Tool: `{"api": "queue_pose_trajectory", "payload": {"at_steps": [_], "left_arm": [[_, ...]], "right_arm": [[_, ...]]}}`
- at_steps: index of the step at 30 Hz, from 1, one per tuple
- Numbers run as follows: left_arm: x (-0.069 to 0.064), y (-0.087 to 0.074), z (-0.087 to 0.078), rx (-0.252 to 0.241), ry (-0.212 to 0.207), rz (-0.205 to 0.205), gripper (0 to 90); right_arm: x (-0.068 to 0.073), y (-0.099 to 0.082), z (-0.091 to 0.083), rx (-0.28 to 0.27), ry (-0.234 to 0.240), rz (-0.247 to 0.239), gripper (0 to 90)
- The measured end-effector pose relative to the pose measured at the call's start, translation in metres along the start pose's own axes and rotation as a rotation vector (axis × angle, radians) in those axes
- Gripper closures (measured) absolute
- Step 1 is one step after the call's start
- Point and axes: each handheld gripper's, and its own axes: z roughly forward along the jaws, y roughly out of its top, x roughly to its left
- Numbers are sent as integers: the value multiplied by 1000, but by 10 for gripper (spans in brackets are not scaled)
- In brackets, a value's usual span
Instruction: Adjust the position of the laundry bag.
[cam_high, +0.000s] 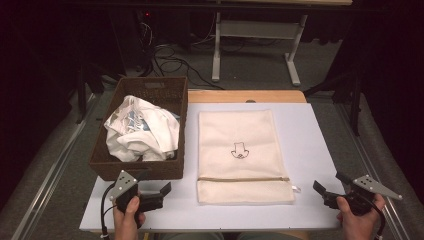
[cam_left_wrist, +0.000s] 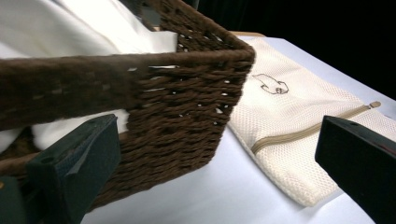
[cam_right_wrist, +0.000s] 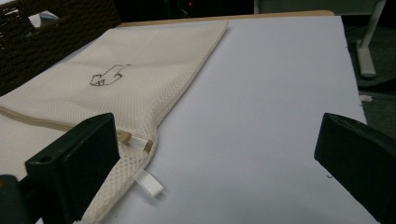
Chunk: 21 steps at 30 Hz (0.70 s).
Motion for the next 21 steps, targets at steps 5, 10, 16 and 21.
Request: {"api": "queue_pose_trajectory", "payload": {"at_steps": [5, 10, 16, 21], "left_arm": [[-15, -3, 14, 29, -24, 19, 10], [-30, -8, 29, 80, -43, 38, 21], [-42, -14, 43, 130, -71, 53, 43], [-53, -17, 57, 198, -64, 58, 123]], "right_arm": [[5, 1, 11, 22, 12, -6, 4], [17, 9, 23, 22, 25, -19, 16], [31, 18, 51, 58, 33, -3, 73], [37, 20, 65, 111, 41, 54, 173]]}}
